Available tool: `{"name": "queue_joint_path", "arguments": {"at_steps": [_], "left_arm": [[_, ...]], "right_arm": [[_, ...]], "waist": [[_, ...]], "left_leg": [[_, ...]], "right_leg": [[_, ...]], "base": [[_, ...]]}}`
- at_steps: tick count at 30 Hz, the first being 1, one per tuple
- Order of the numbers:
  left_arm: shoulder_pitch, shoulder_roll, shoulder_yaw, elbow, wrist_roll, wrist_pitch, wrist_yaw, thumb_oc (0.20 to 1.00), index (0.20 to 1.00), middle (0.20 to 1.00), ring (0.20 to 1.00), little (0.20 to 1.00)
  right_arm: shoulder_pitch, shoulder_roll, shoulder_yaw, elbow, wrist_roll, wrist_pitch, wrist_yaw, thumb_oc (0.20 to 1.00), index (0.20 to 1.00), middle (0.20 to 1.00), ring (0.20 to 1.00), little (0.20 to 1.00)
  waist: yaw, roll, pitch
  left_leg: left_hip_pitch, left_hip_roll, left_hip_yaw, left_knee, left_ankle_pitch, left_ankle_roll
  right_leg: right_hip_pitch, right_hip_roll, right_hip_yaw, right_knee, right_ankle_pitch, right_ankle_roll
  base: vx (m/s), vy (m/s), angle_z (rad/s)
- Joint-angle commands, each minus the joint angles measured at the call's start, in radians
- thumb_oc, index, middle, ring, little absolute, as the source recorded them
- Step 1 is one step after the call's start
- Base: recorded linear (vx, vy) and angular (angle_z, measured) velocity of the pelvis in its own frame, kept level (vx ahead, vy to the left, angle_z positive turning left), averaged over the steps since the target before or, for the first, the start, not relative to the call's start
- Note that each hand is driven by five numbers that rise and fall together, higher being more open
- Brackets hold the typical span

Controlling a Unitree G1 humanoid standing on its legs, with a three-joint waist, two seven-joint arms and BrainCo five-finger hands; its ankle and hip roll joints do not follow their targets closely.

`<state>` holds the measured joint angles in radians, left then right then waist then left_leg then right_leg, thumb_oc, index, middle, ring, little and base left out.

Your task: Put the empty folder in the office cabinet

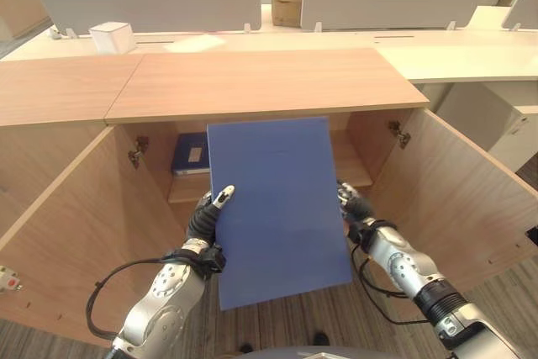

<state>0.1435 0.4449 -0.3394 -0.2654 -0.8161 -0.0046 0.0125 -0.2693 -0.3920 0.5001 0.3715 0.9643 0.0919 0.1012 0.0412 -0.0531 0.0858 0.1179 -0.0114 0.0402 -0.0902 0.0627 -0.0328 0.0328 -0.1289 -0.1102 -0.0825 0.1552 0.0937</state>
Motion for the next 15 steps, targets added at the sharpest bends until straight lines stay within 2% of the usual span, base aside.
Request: {"name": "queue_joint_path", "arguments": {"at_steps": [1, 4, 5, 7, 15], "left_arm": [[-0.101, 0.019, -0.024, -0.11, -0.04, -0.044, -0.036, 0.2, 0.2, 0.2, 0.2, 0.2], [-0.109, 0.007, -0.041, -0.118, -0.052, -0.037, -0.034, 0.2, 0.2, 0.2, 0.2, 0.2], [-0.126, -0.017, -0.062, -0.12, -0.058, -0.03, -0.027, 0.2, 0.2, 0.2, 0.2, 0.2], [-0.132, -0.032, -0.071, -0.114, -0.058, -0.027, -0.027, 0.2, 0.2, 0.2, 0.2, 0.2], [-0.135, -0.053, -0.08, -0.099, -0.067, -0.027, -0.034, 0.2, 0.2, 0.2, 0.2, 0.2]], "right_arm": [[-0.128, 0.031, 0.051, -0.083, 0.028, -0.014, 0.048, 1.0, 1.0, 1.0, 1.0, 1.0], [-0.125, 0.067, 0.093, -0.103, 0.023, -0.004, 0.054, 1.0, 1.0, 1.0, 1.0, 1.0], [-0.128, 0.124, 0.152, -0.118, 0.018, 0.001, 0.064, 1.0, 1.0, 1.0, 1.0, 1.0], [-0.129, 0.154, 0.181, -0.127, 0.009, 0.0, 0.074, 1.0, 1.0, 1.0, 1.0, 1.0], [-0.1, 0.177, 0.209, -0.158, 0.004, -0.013, 0.092, 1.0, 1.0, 1.0, 1.0, 1.0]], "waist": [[0.013, -0.021, 0.002], [0.017, -0.019, 0.006], [0.024, -0.019, 0.011], [0.028, -0.02, 0.013], [0.034, -0.024, 0.013]], "left_leg": [[-0.014, -0.044, 0.011, 0.003, -0.122, 0.03], [-0.019, -0.044, 0.004, 0.003, -0.12, 0.03], [-0.026, -0.045, -0.002, 0.003, -0.116, 0.03], [-0.03, -0.045, -0.007, 0.003, -0.114, 0.03], [-0.038, -0.045, -0.016, 0.003, -0.112, 0.03]], "right_leg": [[-0.041, -0.102, 0.024, 0.104, -0.091, 0.097], [-0.045, -0.102, 0.022, 0.105, -0.093, 0.097], [-0.048, -0.102, 0.021, 0.106, -0.093, 0.096], [-0.05, -0.103, 0.021, 0.108, -0.094, 0.095], [-0.053, -0.105, 0.014, 0.107, -0.095, 0.095]], "base": [[0.01, 0.007, 0.06], [0.0, 0.001, 0.07], [0.0, -0.001, 0.06], [0.0, 0.0, 0.05], [0.0, -0.001, 0.05]]}}
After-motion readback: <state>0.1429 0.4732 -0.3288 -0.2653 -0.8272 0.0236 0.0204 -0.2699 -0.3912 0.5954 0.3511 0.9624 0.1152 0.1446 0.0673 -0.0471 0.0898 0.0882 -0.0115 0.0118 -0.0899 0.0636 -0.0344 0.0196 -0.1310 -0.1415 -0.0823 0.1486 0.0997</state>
